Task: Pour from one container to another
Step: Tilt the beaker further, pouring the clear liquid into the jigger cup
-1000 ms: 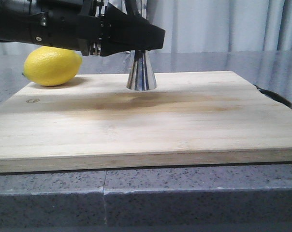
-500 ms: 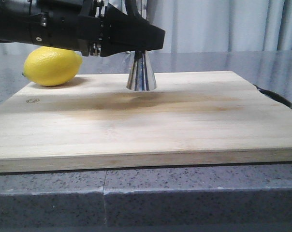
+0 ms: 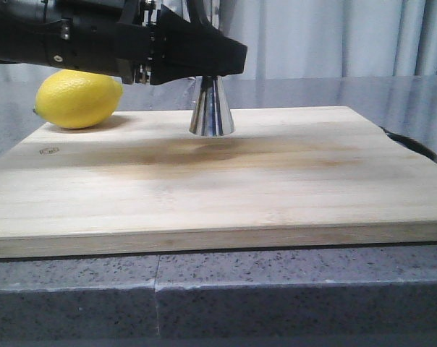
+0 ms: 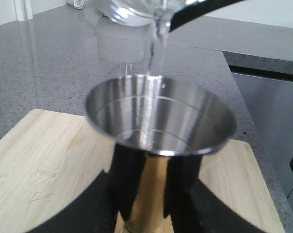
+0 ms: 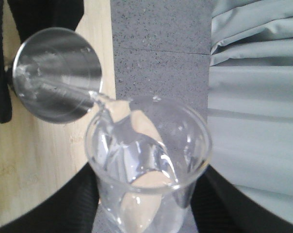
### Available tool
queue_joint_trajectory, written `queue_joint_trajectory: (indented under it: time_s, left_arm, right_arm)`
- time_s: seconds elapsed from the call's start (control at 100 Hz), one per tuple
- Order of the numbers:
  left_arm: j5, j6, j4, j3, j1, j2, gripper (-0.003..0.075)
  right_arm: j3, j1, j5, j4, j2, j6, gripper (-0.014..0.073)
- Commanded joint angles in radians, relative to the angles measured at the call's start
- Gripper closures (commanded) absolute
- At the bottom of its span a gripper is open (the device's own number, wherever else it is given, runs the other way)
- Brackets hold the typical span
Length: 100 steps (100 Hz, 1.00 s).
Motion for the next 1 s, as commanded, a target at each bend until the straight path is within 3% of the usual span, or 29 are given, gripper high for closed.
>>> queue_joint_trajectory:
  time_s: [0.0, 0.99]
  left_arm:
    - [0.07, -0.003, -0.081, -0.03, -0.009, -0.042, 0.0514]
    - [0.07, -0.003, -0.081, -0.03, -0.009, -0.042, 0.0514]
  right_arm:
    - [-0.037, 0.001, -0.044, -0.051, -0.031, -0.031, 0.0293]
    - [-0.037, 0.001, -0.113, -0.103, -0.026, -0.135, 0.0293]
